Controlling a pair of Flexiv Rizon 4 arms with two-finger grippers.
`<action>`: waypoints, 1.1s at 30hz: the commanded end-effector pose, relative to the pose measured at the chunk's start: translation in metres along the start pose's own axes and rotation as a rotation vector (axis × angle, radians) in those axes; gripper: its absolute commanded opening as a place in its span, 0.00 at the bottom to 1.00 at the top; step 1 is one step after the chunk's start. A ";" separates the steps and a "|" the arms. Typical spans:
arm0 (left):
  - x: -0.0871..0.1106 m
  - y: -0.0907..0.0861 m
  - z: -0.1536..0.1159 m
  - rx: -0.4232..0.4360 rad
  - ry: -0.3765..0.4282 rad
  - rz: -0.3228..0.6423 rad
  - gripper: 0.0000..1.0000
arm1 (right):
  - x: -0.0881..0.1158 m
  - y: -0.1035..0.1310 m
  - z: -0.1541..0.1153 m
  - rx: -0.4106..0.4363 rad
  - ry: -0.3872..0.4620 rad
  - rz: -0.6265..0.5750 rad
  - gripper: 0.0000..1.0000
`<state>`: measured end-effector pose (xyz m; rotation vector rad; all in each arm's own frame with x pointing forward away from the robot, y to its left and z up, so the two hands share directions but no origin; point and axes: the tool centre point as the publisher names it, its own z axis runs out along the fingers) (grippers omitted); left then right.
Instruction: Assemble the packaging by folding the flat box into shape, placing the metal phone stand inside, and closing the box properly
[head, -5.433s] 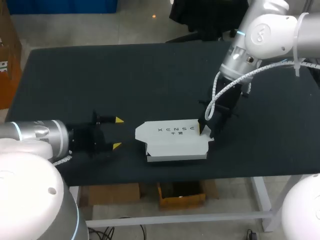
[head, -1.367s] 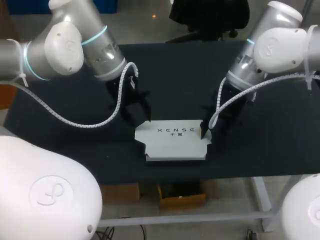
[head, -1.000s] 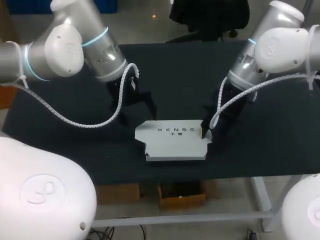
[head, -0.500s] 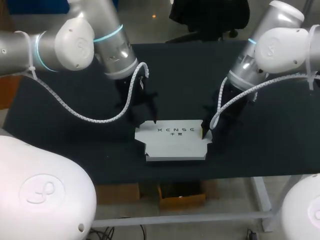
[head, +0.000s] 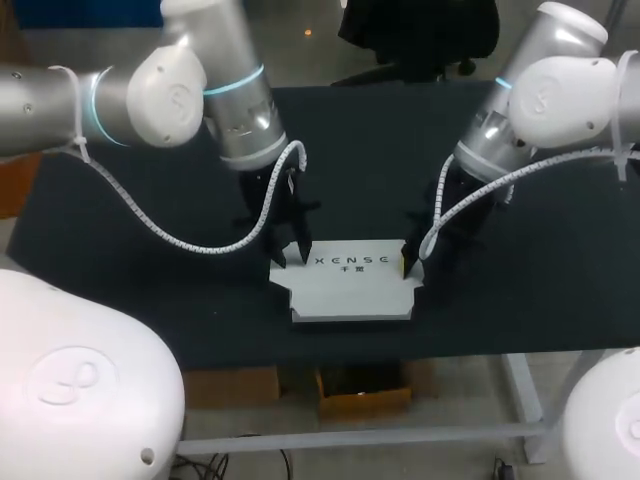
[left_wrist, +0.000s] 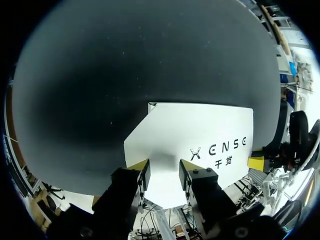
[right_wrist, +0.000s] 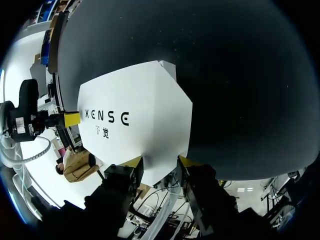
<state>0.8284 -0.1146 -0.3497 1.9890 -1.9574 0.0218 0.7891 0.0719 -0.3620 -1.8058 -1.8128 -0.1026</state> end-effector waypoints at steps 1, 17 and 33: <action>-0.003 -0.002 0.003 -0.004 0.002 0.006 0.37 | 0.000 -0.002 0.002 -0.012 0.001 0.000 0.41; -0.006 0.005 0.005 0.009 0.006 0.044 0.38 | 0.004 0.000 -0.003 -0.044 -0.022 -0.007 0.41; -0.004 0.010 0.012 0.018 0.000 0.047 0.39 | 0.009 0.009 0.000 -0.041 -0.061 -0.007 0.40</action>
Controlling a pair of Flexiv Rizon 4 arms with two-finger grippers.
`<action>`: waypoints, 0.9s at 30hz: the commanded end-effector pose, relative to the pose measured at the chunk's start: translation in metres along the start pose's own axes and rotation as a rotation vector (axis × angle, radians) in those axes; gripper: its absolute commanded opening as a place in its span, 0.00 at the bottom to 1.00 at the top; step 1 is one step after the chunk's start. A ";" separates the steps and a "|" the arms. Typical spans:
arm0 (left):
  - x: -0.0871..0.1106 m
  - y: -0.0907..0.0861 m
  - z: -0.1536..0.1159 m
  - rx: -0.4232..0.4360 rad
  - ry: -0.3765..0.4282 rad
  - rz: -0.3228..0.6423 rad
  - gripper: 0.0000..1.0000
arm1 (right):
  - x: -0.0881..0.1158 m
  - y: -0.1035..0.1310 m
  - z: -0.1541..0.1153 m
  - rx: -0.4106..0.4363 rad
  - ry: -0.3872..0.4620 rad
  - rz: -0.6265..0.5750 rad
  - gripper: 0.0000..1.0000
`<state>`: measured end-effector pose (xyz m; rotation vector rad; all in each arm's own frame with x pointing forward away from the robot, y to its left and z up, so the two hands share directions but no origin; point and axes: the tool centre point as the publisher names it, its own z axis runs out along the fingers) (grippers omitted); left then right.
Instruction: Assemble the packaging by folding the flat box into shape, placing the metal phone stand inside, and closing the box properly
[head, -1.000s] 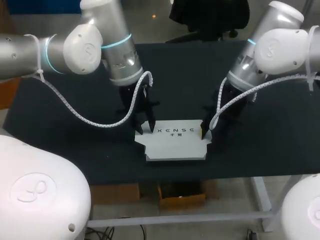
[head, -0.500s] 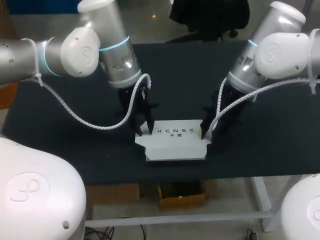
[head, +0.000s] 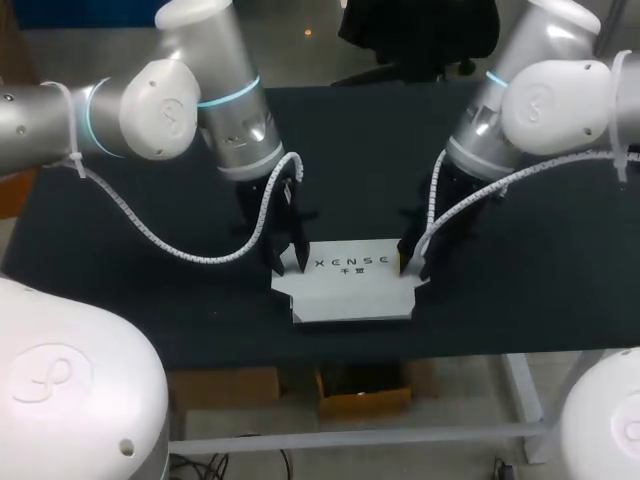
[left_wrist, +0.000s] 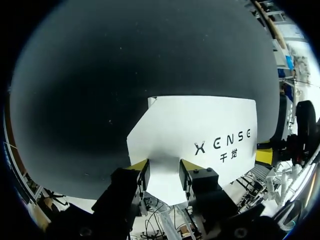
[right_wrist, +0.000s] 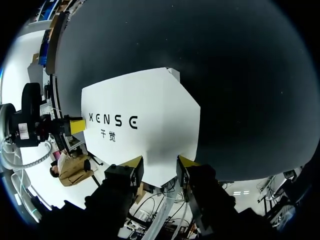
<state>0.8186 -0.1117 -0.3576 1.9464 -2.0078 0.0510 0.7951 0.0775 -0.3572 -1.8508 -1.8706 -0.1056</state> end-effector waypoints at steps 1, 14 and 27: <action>0.001 0.002 0.004 0.006 -0.005 -0.002 0.39 | 0.002 0.004 0.004 0.008 -0.013 0.003 0.40; 0.001 0.004 0.010 0.013 -0.001 -0.002 0.37 | -0.001 0.004 0.010 -0.014 -0.036 0.036 0.40; 0.002 0.006 0.011 0.023 0.007 -0.004 0.35 | -0.007 0.004 0.013 -0.073 -0.039 0.051 0.40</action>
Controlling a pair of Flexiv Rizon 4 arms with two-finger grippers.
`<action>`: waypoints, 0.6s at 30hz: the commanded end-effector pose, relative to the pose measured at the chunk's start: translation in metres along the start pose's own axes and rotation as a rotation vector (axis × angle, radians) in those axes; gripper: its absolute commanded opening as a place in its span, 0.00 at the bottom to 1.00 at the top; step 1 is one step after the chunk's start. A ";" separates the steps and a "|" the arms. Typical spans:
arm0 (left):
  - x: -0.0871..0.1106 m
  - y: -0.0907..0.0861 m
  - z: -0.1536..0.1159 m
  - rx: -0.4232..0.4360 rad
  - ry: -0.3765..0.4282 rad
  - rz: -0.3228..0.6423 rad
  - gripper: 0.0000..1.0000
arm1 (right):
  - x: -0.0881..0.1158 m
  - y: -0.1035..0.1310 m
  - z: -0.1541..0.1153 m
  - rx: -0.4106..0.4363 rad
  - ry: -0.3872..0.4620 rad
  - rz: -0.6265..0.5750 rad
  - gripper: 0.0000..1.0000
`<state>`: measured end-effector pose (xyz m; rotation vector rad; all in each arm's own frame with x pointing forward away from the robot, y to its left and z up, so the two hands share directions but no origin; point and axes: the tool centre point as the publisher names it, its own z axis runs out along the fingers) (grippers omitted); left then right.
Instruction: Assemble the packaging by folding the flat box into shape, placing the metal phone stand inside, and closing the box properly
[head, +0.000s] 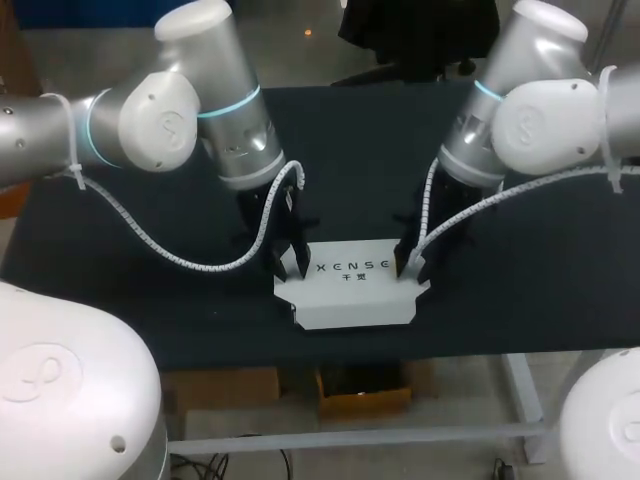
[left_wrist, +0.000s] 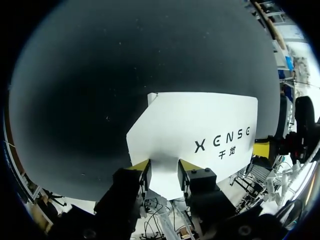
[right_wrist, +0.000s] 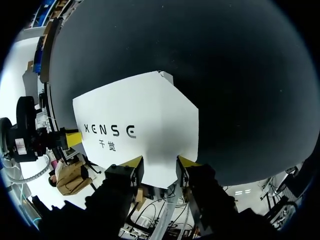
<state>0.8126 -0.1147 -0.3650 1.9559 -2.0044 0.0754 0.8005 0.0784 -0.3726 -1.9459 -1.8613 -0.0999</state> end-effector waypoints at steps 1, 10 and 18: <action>0.002 0.002 0.002 0.008 -0.002 -0.001 0.35 | -0.003 -0.005 0.001 -0.025 -0.001 0.002 0.39; 0.002 0.002 0.003 0.011 -0.003 -0.003 0.34 | -0.003 -0.003 0.004 -0.041 -0.019 0.016 0.39; 0.002 0.003 0.004 0.032 0.006 -0.015 0.33 | -0.003 0.001 0.006 -0.056 -0.015 0.022 0.39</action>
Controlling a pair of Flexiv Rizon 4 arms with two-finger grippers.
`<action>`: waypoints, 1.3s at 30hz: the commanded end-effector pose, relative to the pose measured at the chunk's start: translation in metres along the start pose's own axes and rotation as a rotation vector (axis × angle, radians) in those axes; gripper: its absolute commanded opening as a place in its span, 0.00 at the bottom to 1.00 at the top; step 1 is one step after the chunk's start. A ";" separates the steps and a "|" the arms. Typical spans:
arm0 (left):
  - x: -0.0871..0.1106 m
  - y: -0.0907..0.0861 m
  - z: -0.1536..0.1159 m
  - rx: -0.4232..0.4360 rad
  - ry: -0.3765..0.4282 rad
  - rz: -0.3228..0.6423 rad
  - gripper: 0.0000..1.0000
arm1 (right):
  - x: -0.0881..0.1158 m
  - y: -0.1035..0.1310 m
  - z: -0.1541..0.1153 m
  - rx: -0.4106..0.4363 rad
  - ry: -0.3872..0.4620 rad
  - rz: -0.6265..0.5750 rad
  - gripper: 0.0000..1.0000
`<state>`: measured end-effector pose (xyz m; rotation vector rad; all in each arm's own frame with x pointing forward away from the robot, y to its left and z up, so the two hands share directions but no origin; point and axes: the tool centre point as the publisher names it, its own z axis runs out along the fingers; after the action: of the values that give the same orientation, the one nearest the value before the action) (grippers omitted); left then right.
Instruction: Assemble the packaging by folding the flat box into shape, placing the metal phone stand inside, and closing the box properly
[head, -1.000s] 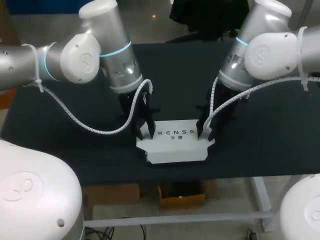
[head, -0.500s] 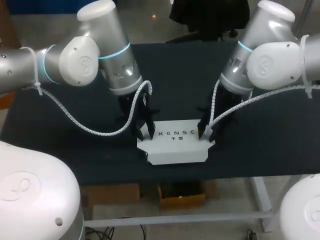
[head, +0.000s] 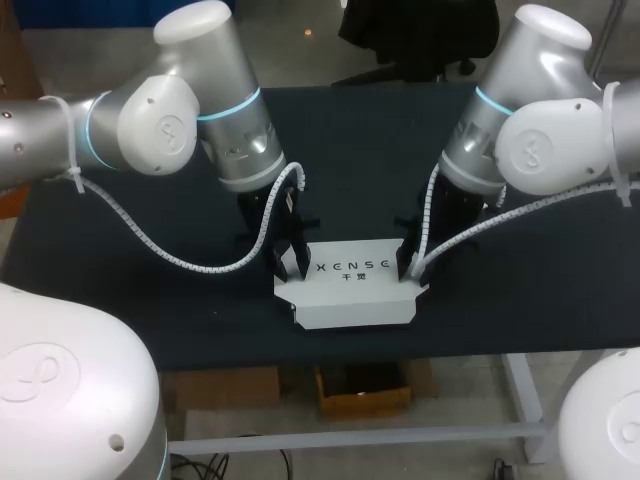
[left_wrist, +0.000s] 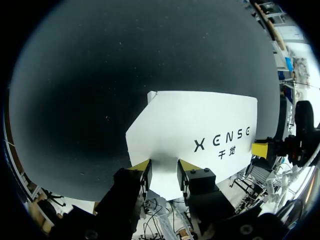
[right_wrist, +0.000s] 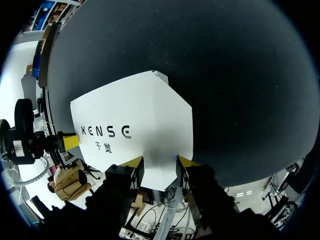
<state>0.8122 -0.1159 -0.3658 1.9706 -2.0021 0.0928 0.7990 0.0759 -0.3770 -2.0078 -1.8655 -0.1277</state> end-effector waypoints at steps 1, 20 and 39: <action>0.001 0.003 0.003 0.019 0.003 -0.015 0.33 | 0.001 0.001 0.002 -0.004 0.002 0.000 0.39; 0.002 0.007 0.003 0.073 0.041 -0.100 0.33 | 0.000 0.004 -0.001 -0.025 0.016 0.016 0.38; 0.003 0.008 0.004 0.084 0.040 -0.112 0.32 | 0.002 0.006 -0.003 -0.023 0.036 0.019 0.40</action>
<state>0.8046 -0.1178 -0.3652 2.1078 -1.8866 0.1902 0.8053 0.0770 -0.3755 -2.0298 -1.8310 -0.1825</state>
